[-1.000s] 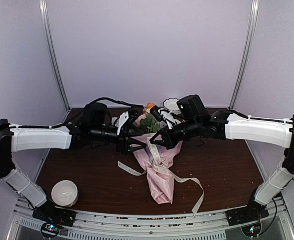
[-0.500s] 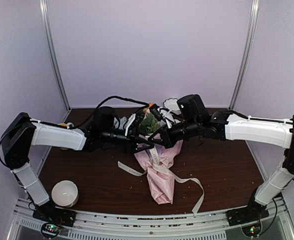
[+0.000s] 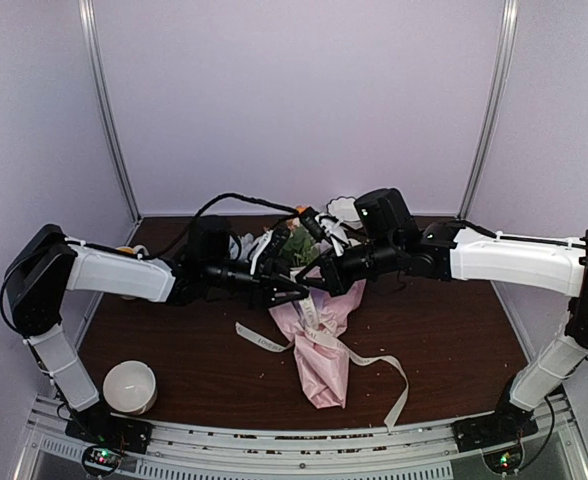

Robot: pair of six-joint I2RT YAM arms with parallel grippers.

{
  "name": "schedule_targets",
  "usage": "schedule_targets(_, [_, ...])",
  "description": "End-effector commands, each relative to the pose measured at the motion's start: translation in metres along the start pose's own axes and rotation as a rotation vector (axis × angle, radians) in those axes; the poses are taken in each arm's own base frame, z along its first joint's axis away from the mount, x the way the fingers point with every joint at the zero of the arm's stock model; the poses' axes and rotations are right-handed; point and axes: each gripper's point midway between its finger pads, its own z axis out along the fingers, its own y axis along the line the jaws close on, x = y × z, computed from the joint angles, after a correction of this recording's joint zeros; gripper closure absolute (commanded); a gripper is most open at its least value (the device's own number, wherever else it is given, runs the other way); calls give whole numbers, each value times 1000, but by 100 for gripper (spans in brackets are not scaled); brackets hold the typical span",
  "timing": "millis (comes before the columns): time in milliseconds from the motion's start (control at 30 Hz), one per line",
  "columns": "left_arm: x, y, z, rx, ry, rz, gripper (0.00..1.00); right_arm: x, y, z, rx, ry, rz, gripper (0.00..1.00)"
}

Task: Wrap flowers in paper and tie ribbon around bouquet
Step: Cross the half-tied ribbon over the folded bouquet.

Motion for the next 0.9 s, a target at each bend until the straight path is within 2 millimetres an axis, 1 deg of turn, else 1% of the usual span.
schedule_targets(0, [7,-1,0,11,-7,13,69,-9,8,-4,-23,-33,-19,100])
schedule_targets(67, [10,1,-1,-10,-9,9,61,-9,8,-5,-22,-32,-20,100])
schedule_targets(100, [9,3,-2,-20,-16,13,60,-9,8,-5,-21,-33,-20,100])
schedule_targets(167, [5,4,-3,-37,-37,22,60,-8,7,-5,-19,-31,-18,100])
schedule_targets(233, [-4,5,-5,-51,-85,35,72,-7,7,-4,-18,-29,-16,100])
schedule_targets(300, [-8,3,-4,-42,-120,31,79,-6,7,-3,-19,-27,-15,100])
schedule_targets(333, [-8,3,-4,-41,-123,25,81,-6,6,-4,-18,-27,-14,100])
schedule_targets(467, [-8,1,-2,-21,-126,19,82,-5,7,-4,-21,-25,-13,100])
schedule_targets(500, [-9,0,-1,-15,-127,19,83,-4,7,-4,-20,-23,-13,100])
schedule_targets(567, [-8,1,0,-11,-124,11,96,-2,7,-4,-19,-16,-14,100])
schedule_targets(600, [-8,1,0,-12,-123,10,100,-2,8,-5,-18,-15,-17,100])
schedule_targets(633, [-7,0,-1,-14,-119,5,100,-2,8,-7,-14,-12,-21,100])
schedule_targets(733, [-3,-1,-4,-26,-102,4,100,-1,-3,-16,59,-3,-40,89])
schedule_targets(833, [4,-1,-6,-46,-66,8,100,10,-27,-25,139,39,-33,75])
schedule_targets(867, [6,0,-6,-49,-55,8,100,16,-41,-27,163,60,-11,71])
